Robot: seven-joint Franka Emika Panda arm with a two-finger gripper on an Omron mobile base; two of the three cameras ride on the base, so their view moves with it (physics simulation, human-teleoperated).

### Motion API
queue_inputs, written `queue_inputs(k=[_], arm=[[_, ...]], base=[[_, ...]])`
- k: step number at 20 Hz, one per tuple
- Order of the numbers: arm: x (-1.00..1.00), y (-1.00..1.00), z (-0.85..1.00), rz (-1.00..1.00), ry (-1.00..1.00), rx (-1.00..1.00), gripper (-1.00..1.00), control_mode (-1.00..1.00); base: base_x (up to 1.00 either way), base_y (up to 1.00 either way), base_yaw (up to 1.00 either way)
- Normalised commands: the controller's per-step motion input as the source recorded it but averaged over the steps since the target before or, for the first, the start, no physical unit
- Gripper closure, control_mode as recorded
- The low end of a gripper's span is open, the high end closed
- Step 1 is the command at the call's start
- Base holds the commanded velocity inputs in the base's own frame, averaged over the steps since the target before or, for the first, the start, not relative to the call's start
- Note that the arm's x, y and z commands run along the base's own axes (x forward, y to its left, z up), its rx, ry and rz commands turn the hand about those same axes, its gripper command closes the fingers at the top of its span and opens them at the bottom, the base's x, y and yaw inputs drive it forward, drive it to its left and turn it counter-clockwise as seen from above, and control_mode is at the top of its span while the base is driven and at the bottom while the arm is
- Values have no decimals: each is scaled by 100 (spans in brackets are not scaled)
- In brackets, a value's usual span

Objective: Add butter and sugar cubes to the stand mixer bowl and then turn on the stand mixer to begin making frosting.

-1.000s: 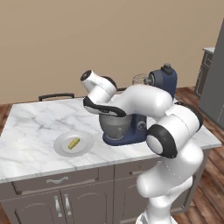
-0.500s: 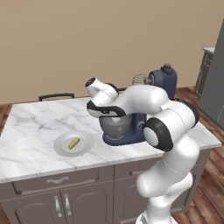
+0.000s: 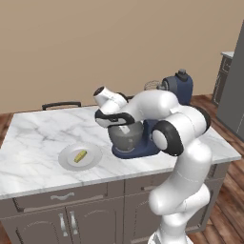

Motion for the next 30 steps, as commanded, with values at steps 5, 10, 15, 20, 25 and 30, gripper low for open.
queue_inputs(k=[5,10,15,20,25,30], arm=[[36,0,-37,1,3,3,100,-100],[11,0,-39,1,2,0,-100,-100],[0,0,-4,0,0,1,-100,-100],[-1,0,7,0,0,5,-100,-100],[-48,14,76,0,-4,13,-100,-100],[-79,26,92,0,-6,15,-100,-100]], base=[[0,0,0],[0,0,0],[0,0,0],[0,0,0],[0,0,0],[0,0,0]])
